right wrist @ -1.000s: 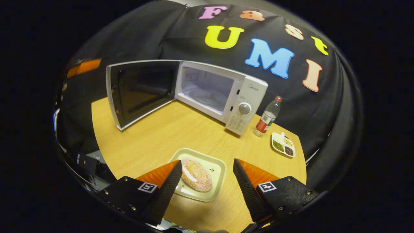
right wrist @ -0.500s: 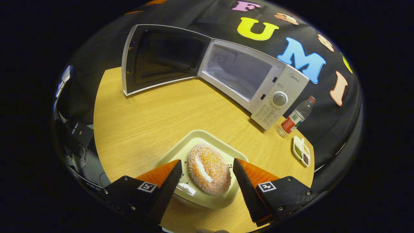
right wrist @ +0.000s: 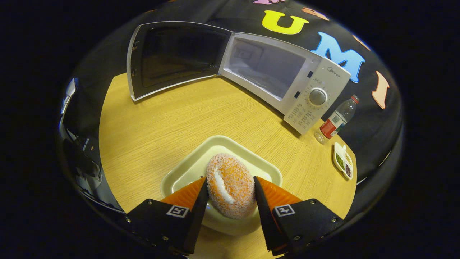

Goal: Open the microwave oven with the left hand, put the food in, and close the microwave oven.

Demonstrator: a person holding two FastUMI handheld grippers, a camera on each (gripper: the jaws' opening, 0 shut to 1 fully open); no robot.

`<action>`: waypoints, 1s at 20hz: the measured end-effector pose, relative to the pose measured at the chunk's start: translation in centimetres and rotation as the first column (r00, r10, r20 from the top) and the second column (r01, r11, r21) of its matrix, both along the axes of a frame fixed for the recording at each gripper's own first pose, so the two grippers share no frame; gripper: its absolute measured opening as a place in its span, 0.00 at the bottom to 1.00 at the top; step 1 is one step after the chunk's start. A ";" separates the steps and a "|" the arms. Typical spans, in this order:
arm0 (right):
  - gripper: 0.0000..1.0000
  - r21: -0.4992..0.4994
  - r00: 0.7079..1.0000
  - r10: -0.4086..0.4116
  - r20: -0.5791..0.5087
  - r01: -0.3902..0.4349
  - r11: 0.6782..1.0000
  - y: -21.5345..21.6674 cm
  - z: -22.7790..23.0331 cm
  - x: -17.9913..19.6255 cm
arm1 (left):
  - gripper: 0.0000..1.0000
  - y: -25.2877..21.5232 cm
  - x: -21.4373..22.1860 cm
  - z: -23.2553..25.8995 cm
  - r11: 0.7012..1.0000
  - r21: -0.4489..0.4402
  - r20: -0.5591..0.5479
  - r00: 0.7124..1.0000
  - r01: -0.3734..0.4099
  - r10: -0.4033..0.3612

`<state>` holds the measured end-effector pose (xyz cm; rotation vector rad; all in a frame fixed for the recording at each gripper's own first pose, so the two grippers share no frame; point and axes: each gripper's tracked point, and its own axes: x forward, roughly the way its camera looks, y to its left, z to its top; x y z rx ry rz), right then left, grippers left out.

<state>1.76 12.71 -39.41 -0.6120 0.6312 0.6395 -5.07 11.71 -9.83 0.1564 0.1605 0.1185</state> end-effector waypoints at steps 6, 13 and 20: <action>0.71 0.225 0.988 -0.104 -0.112 0.127 0.966 3.5 4.6 0.7 | 0.95 2.8 -0.2 0.2 1.000 0.008 0.005 1.000 -0.028 0.027; 0.71 0.606 0.922 -0.276 -0.273 0.387 0.695 13.2 11.0 8.3 | 0.94 4.5 0.6 -2.4 1.000 -0.007 -0.023 1.000 -0.009 0.008; 0.71 0.752 0.837 -0.437 -0.328 0.511 0.415 20.1 12.6 18.6 | 0.99 6.3 2.0 -4.7 1.000 -0.016 -0.033 0.999 0.024 -0.025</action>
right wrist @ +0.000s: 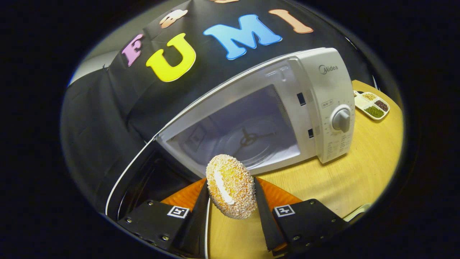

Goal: Open the microwave oven with the left hand, put the food in, and close the microwave oven.

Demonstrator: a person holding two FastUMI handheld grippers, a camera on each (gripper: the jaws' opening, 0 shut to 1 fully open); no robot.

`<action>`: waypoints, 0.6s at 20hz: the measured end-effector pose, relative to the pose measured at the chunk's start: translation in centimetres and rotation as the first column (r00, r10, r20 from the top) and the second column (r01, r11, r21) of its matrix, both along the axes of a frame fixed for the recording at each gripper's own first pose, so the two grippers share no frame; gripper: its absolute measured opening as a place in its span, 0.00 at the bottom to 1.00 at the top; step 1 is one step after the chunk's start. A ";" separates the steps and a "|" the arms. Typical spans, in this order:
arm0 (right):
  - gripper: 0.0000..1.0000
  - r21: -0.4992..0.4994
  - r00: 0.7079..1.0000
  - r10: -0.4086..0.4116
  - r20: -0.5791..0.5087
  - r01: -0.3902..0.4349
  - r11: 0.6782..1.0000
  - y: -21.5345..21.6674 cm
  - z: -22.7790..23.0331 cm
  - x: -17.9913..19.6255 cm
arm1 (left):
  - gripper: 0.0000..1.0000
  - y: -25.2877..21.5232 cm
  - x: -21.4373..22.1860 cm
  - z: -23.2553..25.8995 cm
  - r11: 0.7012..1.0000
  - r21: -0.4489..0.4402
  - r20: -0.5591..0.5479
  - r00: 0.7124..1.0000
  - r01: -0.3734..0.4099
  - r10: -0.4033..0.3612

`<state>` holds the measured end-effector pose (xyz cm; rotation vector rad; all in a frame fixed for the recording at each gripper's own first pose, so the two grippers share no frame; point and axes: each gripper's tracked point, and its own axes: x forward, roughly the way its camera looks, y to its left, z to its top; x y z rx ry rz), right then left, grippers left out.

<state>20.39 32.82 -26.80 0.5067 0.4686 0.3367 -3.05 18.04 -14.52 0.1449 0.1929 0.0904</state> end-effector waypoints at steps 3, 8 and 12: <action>0.70 0.033 0.995 -0.097 0.017 0.096 0.995 1.5 -0.7 4.0 | 1.00 1.2 -0.2 -1.2 1.000 0.006 -0.014 1.000 -0.012 0.012; 0.71 0.056 0.963 -0.267 0.026 0.265 0.963 1.6 -2.3 9.4 | 0.94 1.8 -0.1 -1.5 1.000 0.029 -0.007 1.000 -0.008 0.008; 0.71 0.073 0.942 -0.333 0.033 0.330 0.941 2.3 -3.1 12.2 | 1.00 1.4 -0.2 -1.7 1.000 0.030 -0.003 1.000 -0.005 0.005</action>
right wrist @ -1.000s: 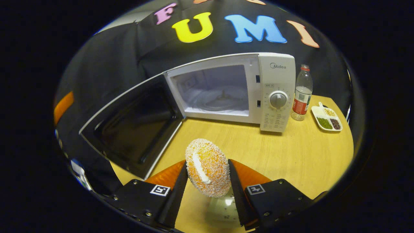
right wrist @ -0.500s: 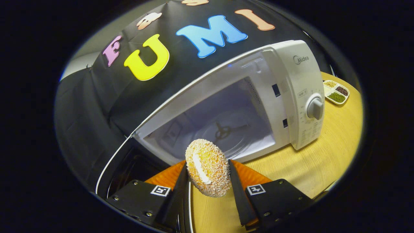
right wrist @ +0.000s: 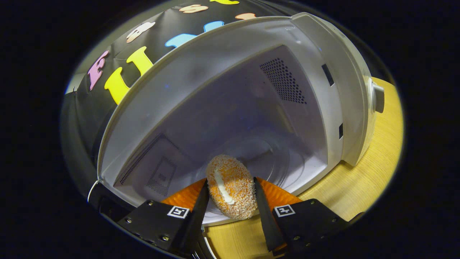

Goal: Open the microwave oven with the left hand, put the food in, and close the microwave oven.

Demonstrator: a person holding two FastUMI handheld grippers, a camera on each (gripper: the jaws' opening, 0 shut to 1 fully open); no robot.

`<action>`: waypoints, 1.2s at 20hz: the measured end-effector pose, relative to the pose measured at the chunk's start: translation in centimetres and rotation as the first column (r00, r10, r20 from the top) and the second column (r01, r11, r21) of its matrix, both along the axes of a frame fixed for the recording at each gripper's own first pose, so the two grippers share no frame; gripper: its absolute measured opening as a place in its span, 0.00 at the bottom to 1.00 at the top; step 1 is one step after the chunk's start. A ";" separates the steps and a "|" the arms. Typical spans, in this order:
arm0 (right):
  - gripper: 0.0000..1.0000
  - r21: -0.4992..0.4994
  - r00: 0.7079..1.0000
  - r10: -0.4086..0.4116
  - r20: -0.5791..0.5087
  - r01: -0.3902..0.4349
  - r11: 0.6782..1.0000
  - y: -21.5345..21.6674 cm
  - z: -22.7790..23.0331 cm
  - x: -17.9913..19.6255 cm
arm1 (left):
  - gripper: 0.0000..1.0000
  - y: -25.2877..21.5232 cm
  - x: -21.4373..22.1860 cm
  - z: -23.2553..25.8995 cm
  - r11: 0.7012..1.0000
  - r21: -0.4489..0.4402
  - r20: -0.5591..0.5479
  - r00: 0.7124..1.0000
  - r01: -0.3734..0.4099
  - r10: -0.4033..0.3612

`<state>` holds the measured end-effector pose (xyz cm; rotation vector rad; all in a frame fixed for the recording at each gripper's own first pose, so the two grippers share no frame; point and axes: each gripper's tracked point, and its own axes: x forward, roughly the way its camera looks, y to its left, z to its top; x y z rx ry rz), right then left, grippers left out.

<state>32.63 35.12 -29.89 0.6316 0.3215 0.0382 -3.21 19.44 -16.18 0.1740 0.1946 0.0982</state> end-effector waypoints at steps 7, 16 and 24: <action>0.82 -0.032 0.999 -0.054 0.007 0.054 0.998 -0.7 -0.1 1.2 | 1.00 0.6 -0.5 0.1 1.000 0.007 0.002 1.000 -0.025 0.025; 0.98 -0.224 0.994 0.068 0.081 -0.048 0.973 -3.3 4.5 -5.1 | 1.00 3.8 -1.8 2.7 0.995 0.025 0.068 0.994 -0.092 0.090; 0.98 -0.500 0.930 0.291 0.223 -0.147 0.853 -7.2 13.0 -15.0 | 0.98 9.3 -6.0 -1.9 0.978 0.052 0.004 0.980 -0.201 0.201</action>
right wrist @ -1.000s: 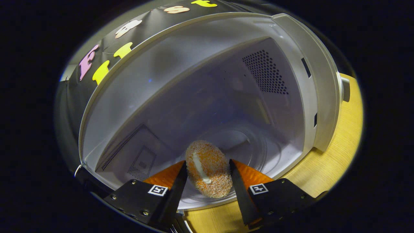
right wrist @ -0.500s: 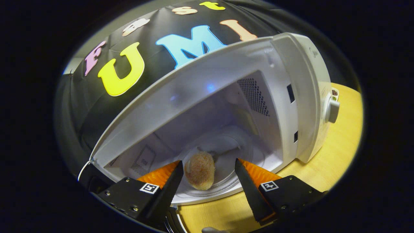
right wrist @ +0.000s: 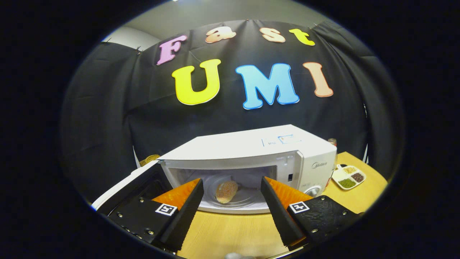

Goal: Open the microwave oven with the left hand, put the food in, and close the microwave oven.

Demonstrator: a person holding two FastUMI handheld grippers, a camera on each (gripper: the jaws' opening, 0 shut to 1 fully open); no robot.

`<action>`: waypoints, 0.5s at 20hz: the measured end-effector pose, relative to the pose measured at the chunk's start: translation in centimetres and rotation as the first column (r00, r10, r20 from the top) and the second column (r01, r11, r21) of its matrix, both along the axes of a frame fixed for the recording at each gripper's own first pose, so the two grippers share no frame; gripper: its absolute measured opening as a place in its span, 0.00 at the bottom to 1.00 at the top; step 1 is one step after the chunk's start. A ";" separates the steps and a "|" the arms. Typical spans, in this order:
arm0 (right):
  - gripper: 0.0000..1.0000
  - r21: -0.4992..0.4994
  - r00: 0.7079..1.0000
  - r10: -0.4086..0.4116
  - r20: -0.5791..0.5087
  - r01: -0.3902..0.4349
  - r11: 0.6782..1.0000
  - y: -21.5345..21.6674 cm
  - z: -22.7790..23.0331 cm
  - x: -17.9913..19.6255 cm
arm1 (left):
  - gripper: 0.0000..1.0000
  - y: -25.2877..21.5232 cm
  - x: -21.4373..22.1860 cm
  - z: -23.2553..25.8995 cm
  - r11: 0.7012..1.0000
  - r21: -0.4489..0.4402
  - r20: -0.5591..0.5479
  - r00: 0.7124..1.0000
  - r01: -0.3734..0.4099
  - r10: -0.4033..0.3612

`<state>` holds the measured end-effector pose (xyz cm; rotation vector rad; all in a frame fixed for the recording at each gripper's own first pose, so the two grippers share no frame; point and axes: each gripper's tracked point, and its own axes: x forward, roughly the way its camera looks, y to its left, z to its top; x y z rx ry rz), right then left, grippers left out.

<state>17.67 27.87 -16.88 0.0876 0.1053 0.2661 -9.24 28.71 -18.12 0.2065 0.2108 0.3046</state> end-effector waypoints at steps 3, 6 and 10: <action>0.98 -0.039 1.000 0.013 -0.001 -0.013 0.999 -2.5 1.1 -3.1 | 1.00 0.5 -1.1 -1.9 1.000 -0.014 -0.017 1.000 -0.018 0.018; 0.98 -0.069 0.999 0.027 -0.017 -0.028 0.997 -5.0 1.7 -6.6 | 0.94 0.1 -1.0 -3.9 0.999 -0.031 -0.032 0.999 -0.018 0.017; 0.98 -0.106 0.999 0.035 -0.025 -0.038 0.994 -8.8 2.6 -10.8 | 1.00 -0.2 -0.3 -6.2 0.998 -0.065 -0.051 0.998 -0.025 0.022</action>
